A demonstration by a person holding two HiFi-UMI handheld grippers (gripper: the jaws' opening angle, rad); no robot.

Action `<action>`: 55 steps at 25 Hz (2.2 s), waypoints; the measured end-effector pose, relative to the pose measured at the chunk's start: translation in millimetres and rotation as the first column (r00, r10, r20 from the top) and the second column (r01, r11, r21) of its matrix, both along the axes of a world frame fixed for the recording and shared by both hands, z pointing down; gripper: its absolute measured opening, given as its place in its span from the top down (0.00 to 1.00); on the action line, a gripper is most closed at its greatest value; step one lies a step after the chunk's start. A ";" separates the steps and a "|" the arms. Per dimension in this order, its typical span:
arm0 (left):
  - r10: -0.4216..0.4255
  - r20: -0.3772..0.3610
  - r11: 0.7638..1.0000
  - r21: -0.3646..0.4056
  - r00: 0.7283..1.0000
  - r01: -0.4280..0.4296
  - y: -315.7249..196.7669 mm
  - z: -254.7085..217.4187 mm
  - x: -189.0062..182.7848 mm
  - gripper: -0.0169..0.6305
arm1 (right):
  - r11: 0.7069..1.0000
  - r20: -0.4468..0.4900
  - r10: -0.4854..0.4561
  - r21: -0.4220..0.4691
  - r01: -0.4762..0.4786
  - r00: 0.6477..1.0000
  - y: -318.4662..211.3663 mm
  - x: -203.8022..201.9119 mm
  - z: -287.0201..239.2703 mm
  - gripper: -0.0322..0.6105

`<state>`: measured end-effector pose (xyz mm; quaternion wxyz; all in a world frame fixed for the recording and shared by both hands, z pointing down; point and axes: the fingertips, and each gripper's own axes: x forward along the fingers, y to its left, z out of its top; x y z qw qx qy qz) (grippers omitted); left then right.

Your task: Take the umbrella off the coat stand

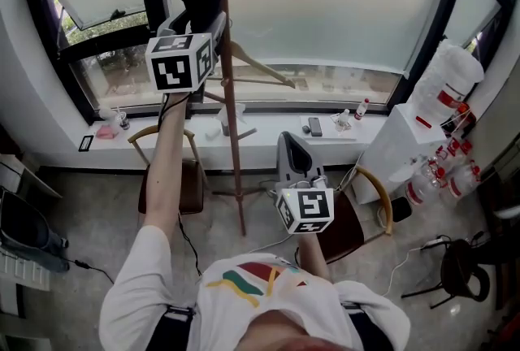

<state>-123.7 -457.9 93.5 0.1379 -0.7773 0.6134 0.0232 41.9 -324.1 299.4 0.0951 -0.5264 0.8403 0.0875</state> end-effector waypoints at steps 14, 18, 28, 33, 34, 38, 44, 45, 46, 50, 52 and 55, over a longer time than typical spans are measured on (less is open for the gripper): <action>-0.022 -0.036 0.993 0.113 0.999 0.026 69.2 2.3 -21.0 0.56 | 0.997 -0.019 -0.073 -0.010 0.073 0.997 3.4 -25.4 0.6 0.95; -0.056 -0.040 0.985 0.161 0.998 0.062 96.0 27.0 -29.7 0.56 | 0.994 -0.031 -0.107 -0.023 0.106 0.994 1.8 -39.2 7.6 0.95; -0.159 -0.080 0.959 0.226 0.984 0.173 161.8 93.4 -50.0 0.56 | 0.979 -0.067 -0.198 -0.053 0.195 0.978 1.8 -79.8 26.1 0.95; -0.169 -0.129 0.964 0.183 0.977 0.191 177.7 142.5 -55.2 0.56 | 0.974 -0.086 -0.225 -0.043 0.222 0.971 1.0 -95.9 26.7 0.95; -0.170 -0.151 0.967 0.165 0.974 0.195 178.1 154.7 -57.8 0.56 | 0.973 -0.089 -0.230 -0.045 0.227 0.969 0.7 -98.4 27.4 0.95; -0.187 -0.186 0.974 0.091 0.964 0.207 176.3 192.6 -65.3 0.58 | 0.968 -0.097 -0.248 -0.065 0.242 0.964 0.9 -106.6 36.0 0.95; -0.220 -0.194 0.976 -0.044 0.956 0.215 162.1 233.3 -73.0 0.58 | 0.966 -0.099 -0.252 -0.081 0.244 0.963 0.0 -111.4 42.1 0.95; -0.225 -0.191 0.974 -0.060 0.956 0.217 160.1 239.2 -74.0 0.58 | 0.966 -0.098 -0.250 -0.085 0.243 0.963 -0.7 -111.3 43.2 0.95; -0.230 -0.187 0.973 -0.075 0.955 0.220 158.2 244.3 -75.1 0.58 | 0.966 -0.098 -0.249 -0.090 0.241 0.964 -1.6 -111.2 44.6 0.95; -0.244 -0.186 0.968 -0.107 0.952 0.227 152.9 259.0 -77.9 0.58 | 0.968 -0.106 -0.240 -0.097 0.230 0.965 -3.7 -110.2 50.1 0.95; -0.248 -0.183 0.967 -0.113 0.951 0.230 150.7 262.4 -78.3 0.58 | 0.971 -0.117 -0.231 -0.097 0.220 0.966 -5.3 -109.5 51.0 0.95; -0.249 -0.176 0.966 -0.116 0.952 0.231 146.3 264.1 -77.7 0.58 | 0.975 -0.131 -0.212 -0.102 0.199 0.968 -10.4 -107.7 54.2 0.95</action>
